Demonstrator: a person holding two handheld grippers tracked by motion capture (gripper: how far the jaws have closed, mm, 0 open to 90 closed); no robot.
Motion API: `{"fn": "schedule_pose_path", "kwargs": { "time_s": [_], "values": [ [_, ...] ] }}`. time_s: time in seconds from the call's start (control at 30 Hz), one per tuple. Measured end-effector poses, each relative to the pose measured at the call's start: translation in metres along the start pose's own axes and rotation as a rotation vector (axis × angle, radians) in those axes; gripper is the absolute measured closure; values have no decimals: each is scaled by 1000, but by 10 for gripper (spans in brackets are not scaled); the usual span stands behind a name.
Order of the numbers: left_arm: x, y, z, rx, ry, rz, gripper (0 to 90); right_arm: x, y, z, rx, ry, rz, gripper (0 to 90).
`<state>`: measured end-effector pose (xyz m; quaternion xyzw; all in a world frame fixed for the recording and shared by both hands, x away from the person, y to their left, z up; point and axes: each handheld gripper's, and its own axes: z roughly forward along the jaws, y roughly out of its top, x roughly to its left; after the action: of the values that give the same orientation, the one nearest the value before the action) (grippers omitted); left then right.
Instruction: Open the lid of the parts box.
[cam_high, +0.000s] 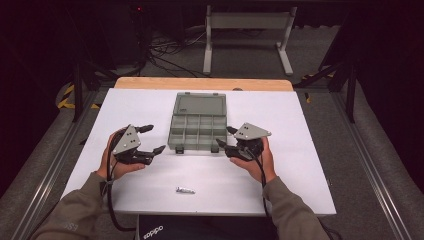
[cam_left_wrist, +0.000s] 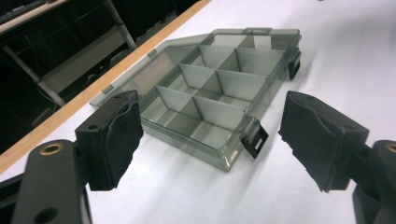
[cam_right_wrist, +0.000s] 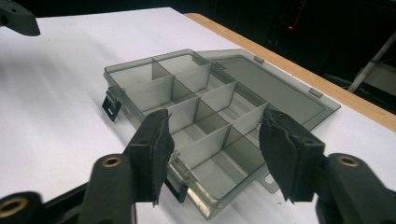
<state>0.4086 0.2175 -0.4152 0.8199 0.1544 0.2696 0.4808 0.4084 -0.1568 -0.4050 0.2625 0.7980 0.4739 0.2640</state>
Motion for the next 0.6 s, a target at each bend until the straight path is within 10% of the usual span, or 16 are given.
{"fn": "schedule_pose_path", "kwargs": {
  "time_s": [0.6],
  "values": [
    [-26,-24,-20,27,-29,-39,116,30,-5,-2,28,73,-28,202]
  ]
}}
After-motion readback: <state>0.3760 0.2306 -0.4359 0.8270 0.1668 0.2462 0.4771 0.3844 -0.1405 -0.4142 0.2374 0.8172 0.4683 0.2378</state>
